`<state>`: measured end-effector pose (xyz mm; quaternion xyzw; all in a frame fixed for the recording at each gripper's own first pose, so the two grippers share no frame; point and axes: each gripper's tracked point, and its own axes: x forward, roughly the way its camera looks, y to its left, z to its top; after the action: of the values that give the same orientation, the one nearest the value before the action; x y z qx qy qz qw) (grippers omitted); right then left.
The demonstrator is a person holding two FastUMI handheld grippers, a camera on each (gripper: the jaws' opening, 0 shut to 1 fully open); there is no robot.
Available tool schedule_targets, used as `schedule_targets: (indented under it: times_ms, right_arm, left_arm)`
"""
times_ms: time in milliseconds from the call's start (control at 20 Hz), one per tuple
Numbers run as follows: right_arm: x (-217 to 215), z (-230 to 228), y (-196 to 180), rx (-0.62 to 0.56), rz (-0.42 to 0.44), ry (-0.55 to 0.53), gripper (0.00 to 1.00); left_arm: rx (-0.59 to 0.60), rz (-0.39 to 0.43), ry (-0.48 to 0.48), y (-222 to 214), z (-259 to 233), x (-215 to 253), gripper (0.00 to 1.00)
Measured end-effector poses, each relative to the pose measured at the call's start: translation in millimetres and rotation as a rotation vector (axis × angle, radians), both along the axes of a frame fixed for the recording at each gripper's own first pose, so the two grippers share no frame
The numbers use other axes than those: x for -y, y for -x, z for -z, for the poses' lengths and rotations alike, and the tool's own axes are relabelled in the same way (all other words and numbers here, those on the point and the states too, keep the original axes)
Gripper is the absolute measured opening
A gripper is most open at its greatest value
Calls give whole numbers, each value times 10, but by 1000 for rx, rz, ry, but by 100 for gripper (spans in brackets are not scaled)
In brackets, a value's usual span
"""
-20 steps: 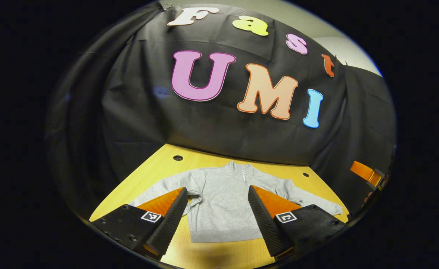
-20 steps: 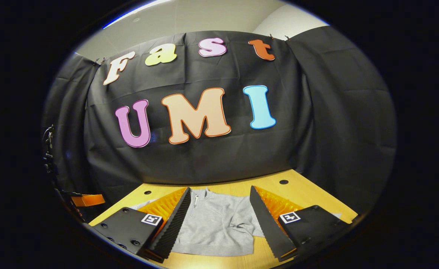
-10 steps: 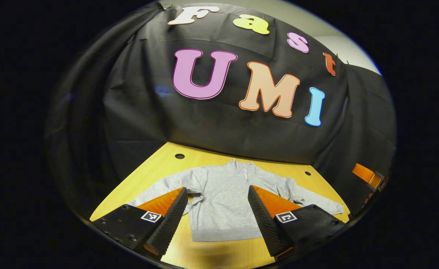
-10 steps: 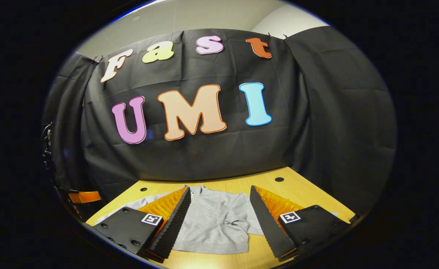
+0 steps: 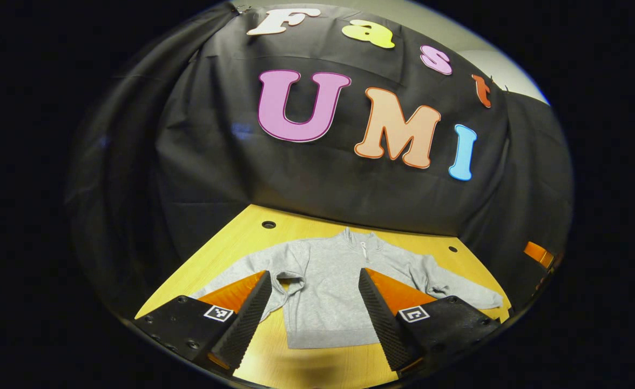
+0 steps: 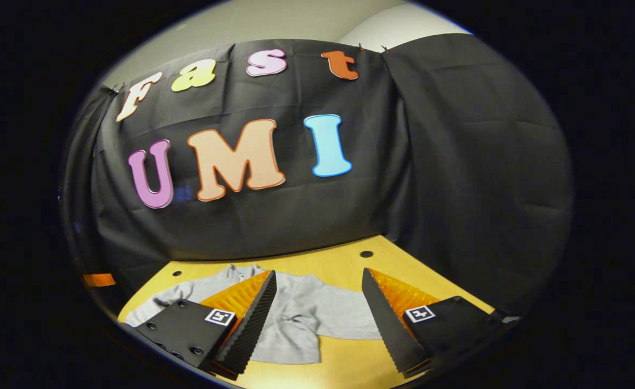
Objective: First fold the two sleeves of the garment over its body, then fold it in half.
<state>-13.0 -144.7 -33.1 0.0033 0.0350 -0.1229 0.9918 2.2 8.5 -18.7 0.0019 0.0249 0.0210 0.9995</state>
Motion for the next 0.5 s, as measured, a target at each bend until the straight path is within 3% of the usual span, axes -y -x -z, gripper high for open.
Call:
schedule_targets:
  times_ms: [500]
  right_arm:
    - [1706,859,237,-161,230,-36,95]
  left_arm:
    - [-23,-60,-28,-31,69,-27,95]
